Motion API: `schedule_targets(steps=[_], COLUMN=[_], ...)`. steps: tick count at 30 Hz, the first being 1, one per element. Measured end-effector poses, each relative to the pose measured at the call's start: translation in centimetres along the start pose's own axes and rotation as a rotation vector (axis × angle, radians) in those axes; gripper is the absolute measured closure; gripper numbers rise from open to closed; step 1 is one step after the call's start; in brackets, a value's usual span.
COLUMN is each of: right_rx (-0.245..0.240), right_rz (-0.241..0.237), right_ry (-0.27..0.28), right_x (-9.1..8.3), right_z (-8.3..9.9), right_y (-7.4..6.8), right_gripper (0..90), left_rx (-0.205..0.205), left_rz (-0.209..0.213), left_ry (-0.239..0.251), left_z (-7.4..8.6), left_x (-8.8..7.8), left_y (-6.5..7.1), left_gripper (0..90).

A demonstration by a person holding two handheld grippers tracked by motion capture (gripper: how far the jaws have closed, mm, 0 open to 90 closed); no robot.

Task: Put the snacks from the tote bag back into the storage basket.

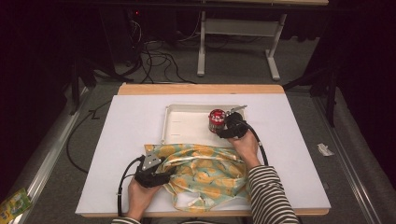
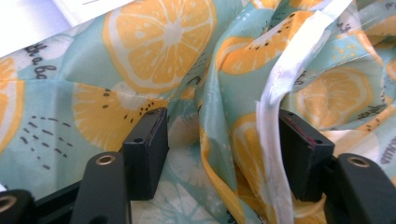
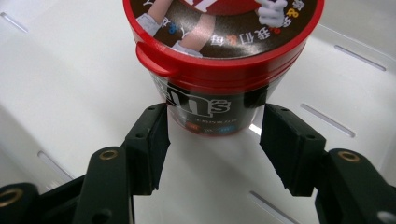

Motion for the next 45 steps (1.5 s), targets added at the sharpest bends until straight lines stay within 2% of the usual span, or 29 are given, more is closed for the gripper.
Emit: schedule_targets(steps=[6, 10, 14, 16, 18, 22, 30, 40, 45], right_rx=[0.013, 0.005, 0.007, 0.006, 0.002, 0.017, -0.002, 0.005, 0.015], right_rz=[-0.018, -0.028, -0.02, -0.028, -0.011, -0.026, -0.035, -0.052, -0.03], right_ry=[0.026, 0.051, 0.087, 0.088, 0.085, 0.095, 0.135, 0.181, 0.211], right_x=[-0.9, -2.0, -3.0, -3.1, -3.3, -3.8, -5.4, -6.6, -7.3], right_z=[0.2, 0.5, 0.9, 1.2, 1.6, 2.1, 2.8, 4.5, 5.7], right_y=[0.2, 0.0, 0.0, 0.1, 0.2, 0.5, 0.2, 0.3, 0.1], right_gripper=[43.7, 44.4, 45.9, 46.0, 46.3, 46.3, 45.1, 47.8, 51.1], left_rx=[0.002, 0.009, -0.001, -0.01, -0.008, -0.005, 0.005, 0.003, -0.002], left_rz=[0.006, 0.018, 0.028, 0.042, 0.048, 0.062, 0.071, 0.092, 0.103], left_ry=[0.007, 0.005, 0.022, 0.03, 0.035, 0.036, 0.066, 0.081, 0.098], left_z=[0.0, -0.1, -0.2, -0.2, -0.2, -0.4, -0.7, -0.8, -1.0], left_x=[0.0, -0.2, -0.4, -0.6, -0.8, -1.0, -1.9, -3.1, -3.9], left_y=[0.0, 0.0, 0.0, -0.1, -0.1, 0.1, 0.5, 0.7, 0.7], left_gripper=[39.8, 39.8, 40.4, 40.4, 40.3, 40.0, 38.1, 36.4, 37.1])
Point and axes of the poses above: each handheld gripper's, and its own axes: x roughly forward along the jaws, z roughly out of its underside, y roughly to its right, the point moved 2 cm from there along x, roughly forward along the jaws, and after that the axes turned 12 degrees about -y, right-handed, at the moved point
